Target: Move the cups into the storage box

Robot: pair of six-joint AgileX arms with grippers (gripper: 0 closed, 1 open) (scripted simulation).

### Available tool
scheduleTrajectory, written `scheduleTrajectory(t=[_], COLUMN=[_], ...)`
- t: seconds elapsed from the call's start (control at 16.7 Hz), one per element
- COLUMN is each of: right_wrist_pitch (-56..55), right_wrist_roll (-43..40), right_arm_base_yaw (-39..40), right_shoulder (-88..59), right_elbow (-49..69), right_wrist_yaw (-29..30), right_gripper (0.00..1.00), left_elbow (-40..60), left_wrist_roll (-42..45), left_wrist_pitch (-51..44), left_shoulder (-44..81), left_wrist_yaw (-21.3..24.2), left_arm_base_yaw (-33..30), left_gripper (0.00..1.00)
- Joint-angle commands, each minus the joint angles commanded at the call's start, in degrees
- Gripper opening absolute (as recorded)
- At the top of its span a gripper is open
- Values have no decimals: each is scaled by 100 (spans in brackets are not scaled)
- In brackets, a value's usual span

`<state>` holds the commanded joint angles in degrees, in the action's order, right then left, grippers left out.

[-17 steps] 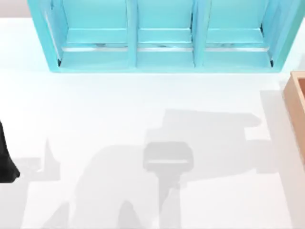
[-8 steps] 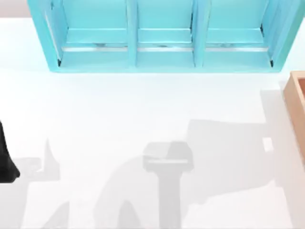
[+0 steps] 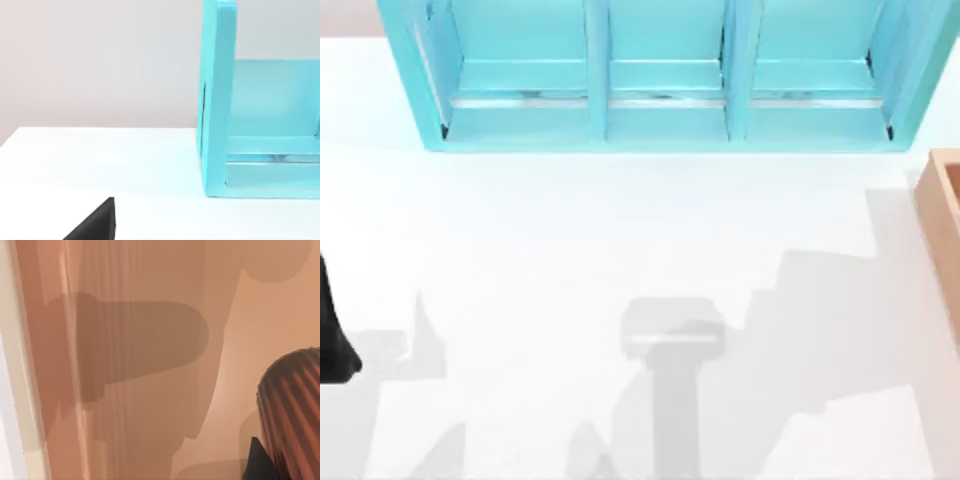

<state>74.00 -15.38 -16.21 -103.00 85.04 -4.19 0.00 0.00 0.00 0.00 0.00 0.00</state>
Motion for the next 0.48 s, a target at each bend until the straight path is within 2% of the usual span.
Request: scheduleTrajectory(t=[0.36, 0.48], right_wrist_pitch=[-284, -284], right_wrist_roll=[-6, -6], right_arm_base_yaw=[-13, -13], right_shoulder=[-3, -3], right_elbow=[-305, -305], right_wrist_yaw=[10, 10], right_gripper=[0, 15], left_elbow=[0, 0], left_wrist_roll=[0, 0], left_wrist_pitch=[0, 0], left_shoulder=[0, 0], left_wrist_yaw=[0, 0], left_arm_base_yaw=[0, 0], left_gripper=[100, 100])
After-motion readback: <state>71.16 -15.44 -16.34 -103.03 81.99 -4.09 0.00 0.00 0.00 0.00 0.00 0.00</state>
